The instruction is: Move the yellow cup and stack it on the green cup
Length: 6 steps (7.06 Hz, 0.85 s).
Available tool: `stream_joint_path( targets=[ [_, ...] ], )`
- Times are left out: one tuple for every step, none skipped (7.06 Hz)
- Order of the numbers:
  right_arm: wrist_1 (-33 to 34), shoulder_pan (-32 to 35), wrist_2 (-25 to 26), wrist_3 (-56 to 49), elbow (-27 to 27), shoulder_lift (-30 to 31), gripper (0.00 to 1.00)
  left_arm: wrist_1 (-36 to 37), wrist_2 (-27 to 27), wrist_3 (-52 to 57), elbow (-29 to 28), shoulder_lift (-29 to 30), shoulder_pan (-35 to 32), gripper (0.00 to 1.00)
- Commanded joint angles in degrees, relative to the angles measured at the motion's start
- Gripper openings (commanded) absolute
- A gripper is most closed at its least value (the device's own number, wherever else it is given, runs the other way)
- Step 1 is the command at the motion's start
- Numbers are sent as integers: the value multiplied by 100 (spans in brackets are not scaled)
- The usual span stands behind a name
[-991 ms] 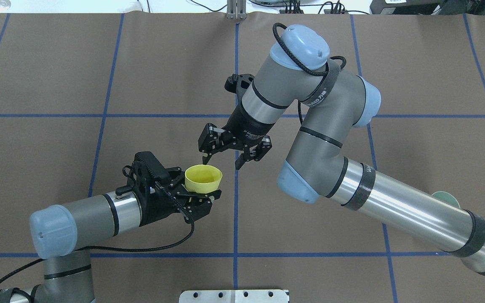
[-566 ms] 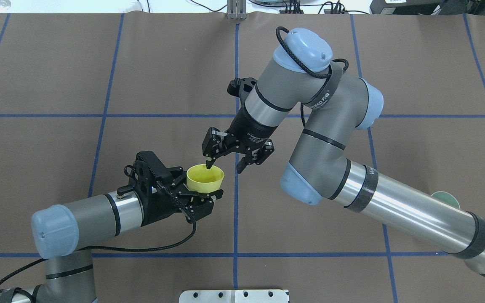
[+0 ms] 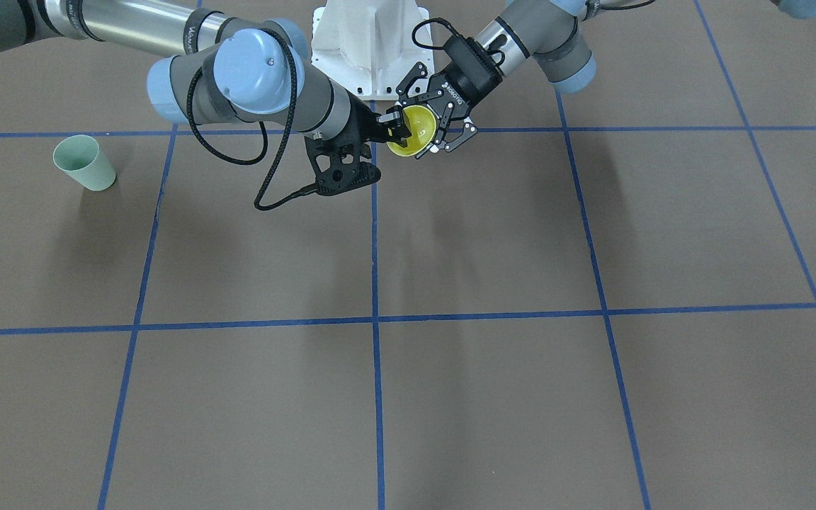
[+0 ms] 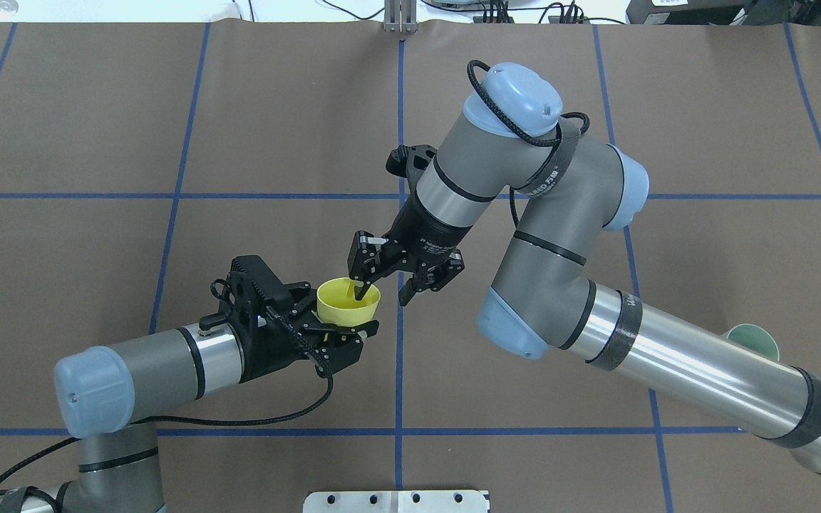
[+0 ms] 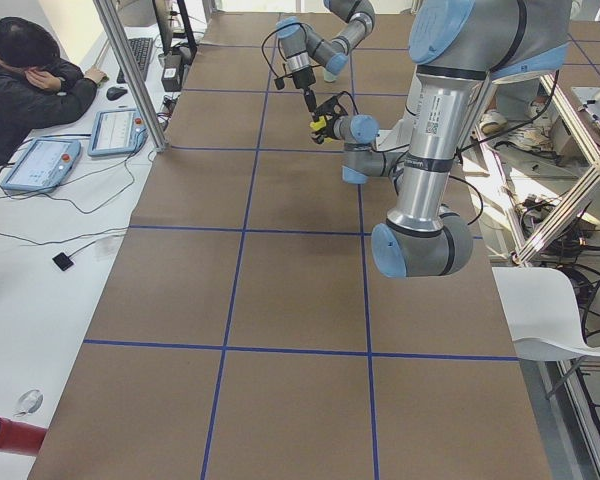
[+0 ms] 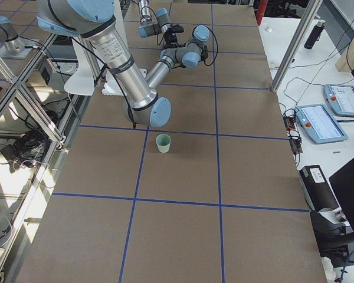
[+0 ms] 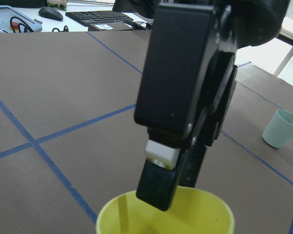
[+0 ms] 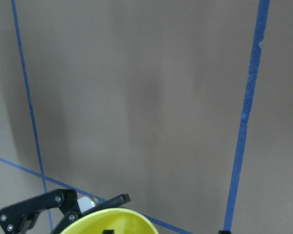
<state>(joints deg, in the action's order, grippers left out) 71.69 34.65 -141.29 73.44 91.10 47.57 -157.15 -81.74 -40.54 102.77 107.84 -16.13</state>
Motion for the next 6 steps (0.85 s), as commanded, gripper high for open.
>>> stream_joint_path(
  targets=[
    [-6,-98,5,3,66,59,68,0,0,-7,-29,1,4,0],
    [-15,-142,48,3,101,112,67,0,0,-7,-38,44,4,0],
    [-15,-151,40,3,101,113,61,0,0,-7,-29,45,4,0],
    [-15,-195,83,-6,84,104,52,-9,0,-7,-99,45,4,0],
    [-24,-195,75,-6,84,112,51,-9,0,-7,-100,53,30,0],
    [-24,-195,75,-6,84,104,50,-9,0,-7,-100,53,39,0]
  ],
)
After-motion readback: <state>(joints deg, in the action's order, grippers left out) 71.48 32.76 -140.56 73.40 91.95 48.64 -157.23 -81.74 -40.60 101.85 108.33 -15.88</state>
